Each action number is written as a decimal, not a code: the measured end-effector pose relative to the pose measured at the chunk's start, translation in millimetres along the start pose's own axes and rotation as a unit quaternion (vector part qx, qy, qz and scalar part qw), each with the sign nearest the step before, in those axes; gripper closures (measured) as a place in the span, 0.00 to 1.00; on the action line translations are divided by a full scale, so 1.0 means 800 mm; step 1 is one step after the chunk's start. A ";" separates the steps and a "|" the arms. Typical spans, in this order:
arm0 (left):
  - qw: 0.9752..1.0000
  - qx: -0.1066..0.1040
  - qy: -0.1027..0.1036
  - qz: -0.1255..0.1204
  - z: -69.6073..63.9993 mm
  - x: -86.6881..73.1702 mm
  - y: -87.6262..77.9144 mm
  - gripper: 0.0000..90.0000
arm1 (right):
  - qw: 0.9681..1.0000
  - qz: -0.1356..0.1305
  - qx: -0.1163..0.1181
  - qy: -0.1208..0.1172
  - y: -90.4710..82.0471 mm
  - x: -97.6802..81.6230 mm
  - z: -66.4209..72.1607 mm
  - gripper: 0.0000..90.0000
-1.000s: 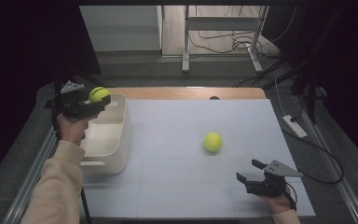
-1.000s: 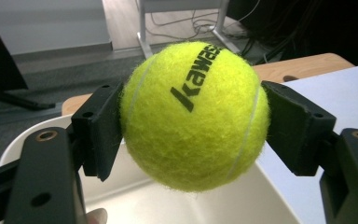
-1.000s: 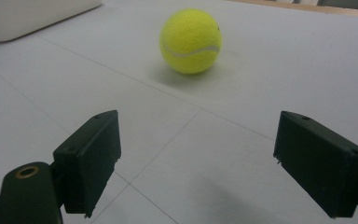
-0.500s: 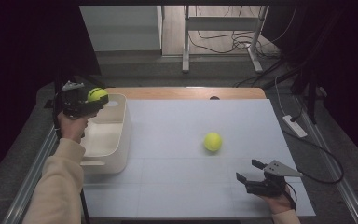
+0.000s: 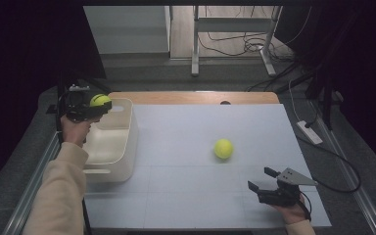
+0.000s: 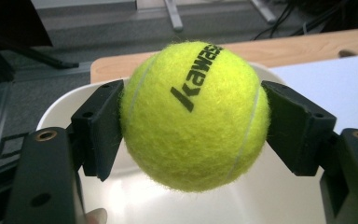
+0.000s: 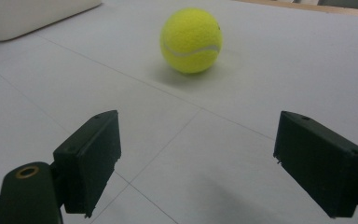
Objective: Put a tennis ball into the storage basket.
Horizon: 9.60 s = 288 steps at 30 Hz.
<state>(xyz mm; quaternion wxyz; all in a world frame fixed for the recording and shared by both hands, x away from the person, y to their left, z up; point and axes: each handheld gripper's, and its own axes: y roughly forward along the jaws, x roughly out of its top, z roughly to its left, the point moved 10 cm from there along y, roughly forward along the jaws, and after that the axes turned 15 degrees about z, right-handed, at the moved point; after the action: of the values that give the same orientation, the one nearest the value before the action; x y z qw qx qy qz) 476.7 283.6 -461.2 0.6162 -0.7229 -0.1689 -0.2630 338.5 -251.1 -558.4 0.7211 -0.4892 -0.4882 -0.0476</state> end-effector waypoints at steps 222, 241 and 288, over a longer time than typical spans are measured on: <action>0.928 -0.243 0.282 0.025 -0.389 -0.066 0.058 0.08 | 1.000 -0.008 0.000 -0.006 0.001 0.011 0.005 0.17; 0.923 -0.250 0.291 0.040 -0.408 -0.067 0.081 0.07 | 1.000 -0.008 0.000 -0.007 0.001 0.010 0.005 0.17; 0.916 -0.251 0.306 0.062 -0.448 -0.062 0.123 0.06 | 1.000 -0.006 0.003 -0.004 0.000 0.007 0.005 0.17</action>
<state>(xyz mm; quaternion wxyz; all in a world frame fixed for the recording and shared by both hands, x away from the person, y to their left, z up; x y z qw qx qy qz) 431.0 -81.9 -532.5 0.4515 -0.7468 0.1448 -0.4664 339.2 -245.6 -553.8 0.7203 -0.4842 -0.4943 -0.0489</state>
